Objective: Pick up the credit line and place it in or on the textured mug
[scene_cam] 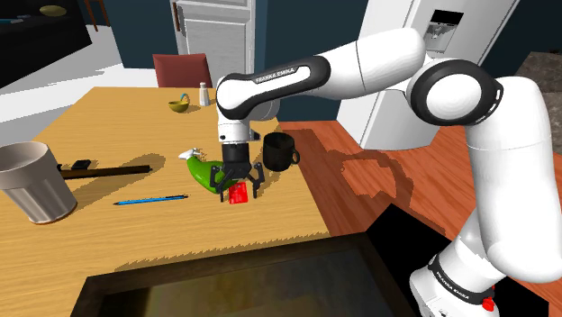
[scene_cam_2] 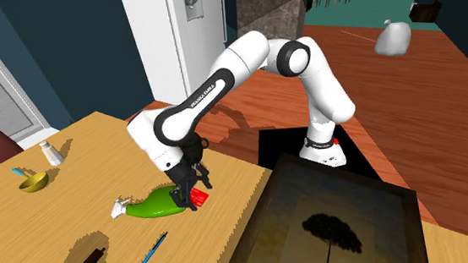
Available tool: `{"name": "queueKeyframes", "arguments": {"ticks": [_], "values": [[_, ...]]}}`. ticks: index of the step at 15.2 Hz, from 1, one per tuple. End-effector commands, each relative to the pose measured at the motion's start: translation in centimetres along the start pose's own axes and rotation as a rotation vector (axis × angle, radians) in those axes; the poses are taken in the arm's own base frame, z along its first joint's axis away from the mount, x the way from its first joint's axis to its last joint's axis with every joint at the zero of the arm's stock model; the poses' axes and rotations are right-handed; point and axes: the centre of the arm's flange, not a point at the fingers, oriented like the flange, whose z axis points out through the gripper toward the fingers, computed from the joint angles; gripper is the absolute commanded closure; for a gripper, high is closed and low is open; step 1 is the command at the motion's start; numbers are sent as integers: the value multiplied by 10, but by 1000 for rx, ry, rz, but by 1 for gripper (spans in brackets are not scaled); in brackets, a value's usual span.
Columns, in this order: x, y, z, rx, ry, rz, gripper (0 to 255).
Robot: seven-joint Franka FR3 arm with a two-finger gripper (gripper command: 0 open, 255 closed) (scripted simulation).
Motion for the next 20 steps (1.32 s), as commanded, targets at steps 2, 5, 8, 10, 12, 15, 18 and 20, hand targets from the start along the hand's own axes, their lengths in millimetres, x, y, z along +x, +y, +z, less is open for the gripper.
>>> {"name": "queueKeyframes", "arguments": {"ticks": [2,5,8,10,12,15,18,20], "values": [[0,0,1,0,0,0,0],[0,0,1,0,0,0,0],[0,0,1,0,0,0,255],[0,0,1,0,0,0,255],[1,1,0,0,0,0,255],[0,0,1,0,0,0,255],[-9,0,-12,0,0,0,255],[-14,0,-21,0,0,0,255]]}}
